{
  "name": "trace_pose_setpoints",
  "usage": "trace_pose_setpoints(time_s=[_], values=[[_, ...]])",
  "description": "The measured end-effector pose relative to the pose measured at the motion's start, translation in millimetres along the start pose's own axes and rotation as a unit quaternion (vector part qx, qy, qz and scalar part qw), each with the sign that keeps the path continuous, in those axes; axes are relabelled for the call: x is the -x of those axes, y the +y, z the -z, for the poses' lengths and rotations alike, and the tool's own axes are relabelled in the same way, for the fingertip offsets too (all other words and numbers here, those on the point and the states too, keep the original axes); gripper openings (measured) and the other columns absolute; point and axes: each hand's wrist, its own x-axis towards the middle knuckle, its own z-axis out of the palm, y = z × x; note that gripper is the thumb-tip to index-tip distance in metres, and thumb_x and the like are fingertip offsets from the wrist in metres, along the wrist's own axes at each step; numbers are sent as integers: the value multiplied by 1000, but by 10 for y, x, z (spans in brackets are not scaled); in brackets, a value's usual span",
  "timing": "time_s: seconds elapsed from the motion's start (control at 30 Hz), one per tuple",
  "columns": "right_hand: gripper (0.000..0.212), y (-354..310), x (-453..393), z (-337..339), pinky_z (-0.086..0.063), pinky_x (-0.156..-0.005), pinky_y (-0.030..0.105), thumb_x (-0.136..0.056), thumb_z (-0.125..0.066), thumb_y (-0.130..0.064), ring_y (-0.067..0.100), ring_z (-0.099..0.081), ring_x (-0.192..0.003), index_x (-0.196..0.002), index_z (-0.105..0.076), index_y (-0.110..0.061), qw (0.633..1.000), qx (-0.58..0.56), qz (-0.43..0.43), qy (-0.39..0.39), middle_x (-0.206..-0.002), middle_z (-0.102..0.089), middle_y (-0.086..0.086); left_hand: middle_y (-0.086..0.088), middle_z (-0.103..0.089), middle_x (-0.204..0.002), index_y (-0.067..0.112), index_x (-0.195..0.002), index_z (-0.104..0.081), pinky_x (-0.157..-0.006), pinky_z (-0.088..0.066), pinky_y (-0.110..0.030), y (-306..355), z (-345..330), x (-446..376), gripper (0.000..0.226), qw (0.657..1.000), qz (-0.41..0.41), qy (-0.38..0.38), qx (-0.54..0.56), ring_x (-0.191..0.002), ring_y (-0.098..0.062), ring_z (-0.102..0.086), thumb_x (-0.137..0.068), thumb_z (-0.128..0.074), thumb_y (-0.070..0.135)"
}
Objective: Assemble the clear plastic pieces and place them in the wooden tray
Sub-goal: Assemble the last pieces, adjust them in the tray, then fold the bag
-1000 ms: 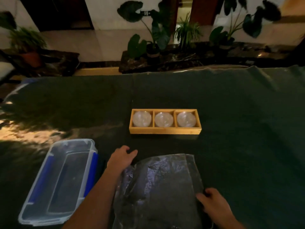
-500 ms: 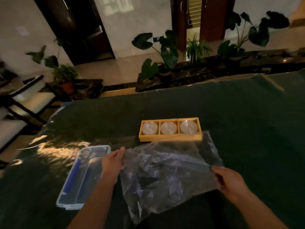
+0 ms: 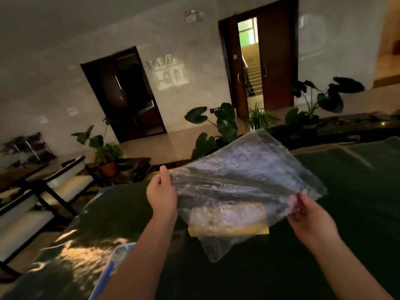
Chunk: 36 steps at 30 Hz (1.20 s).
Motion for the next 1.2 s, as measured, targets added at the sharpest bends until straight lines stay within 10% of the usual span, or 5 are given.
trace_pose_setpoints(time_s=[0.23, 0.5, 0.73, 1.0, 1.2], values=[[43, 119, 202, -505, -56, -84, 45, -77, -76, -47, 29, -72, -101, -113, -71, -24, 944, 232, -72, -223, -108, -74, 10, 7, -74, -69, 26, -88, -71, -53, -56, -28, 131, -40, 281, 34, 977, 98, 59, 178, -58, -7, -71, -97, -51, 52], [32, -220, 124, -392, -54, -80, 44, -80, -67, -21, 24, -68, -88, -110, -68, -8, 984, 87, 54, -144, -97, -70, 12, -9, -78, -90, 13, -102, -74, -63, -61, -33, -91, 44, 725, 20, 931, 237, -111, 254, -73, -18, -76, -93, -63, 27], [31, -636, 125, -297, -53, -49, 27, -84, -65, -20, 13, -62, -60, -114, -72, -16, 943, 169, 21, -287, -71, -64, 4, -30, -57, -135, 2, -133, -57, -103, -41, -66, -60, 279, 567, 90, 754, 448, -418, 238, -124, -50, -54, -82, -46, 75], [39, -796, 120, -362, -60, -74, 40, -82, -69, -40, 26, -73, -92, -117, -71, -24, 900, 286, -20, -328, -95, -74, 9, -22, -60, -122, 5, -123, -62, -103, -44, -53, 115, 42, 458, 34, 905, 231, -313, 175, -109, -40, -58, -95, -60, 24], [47, -643, 54, -270, -55, -72, 37, -68, -78, -25, 23, -70, -86, -110, -72, -6, 931, 303, 0, -202, -93, -75, 10, -5, -60, -73, 14, -100, -71, -57, -50, -28, 62, 9, 455, 17, 947, 154, -201, 198, -59, -14, -57, -99, -55, 19]])
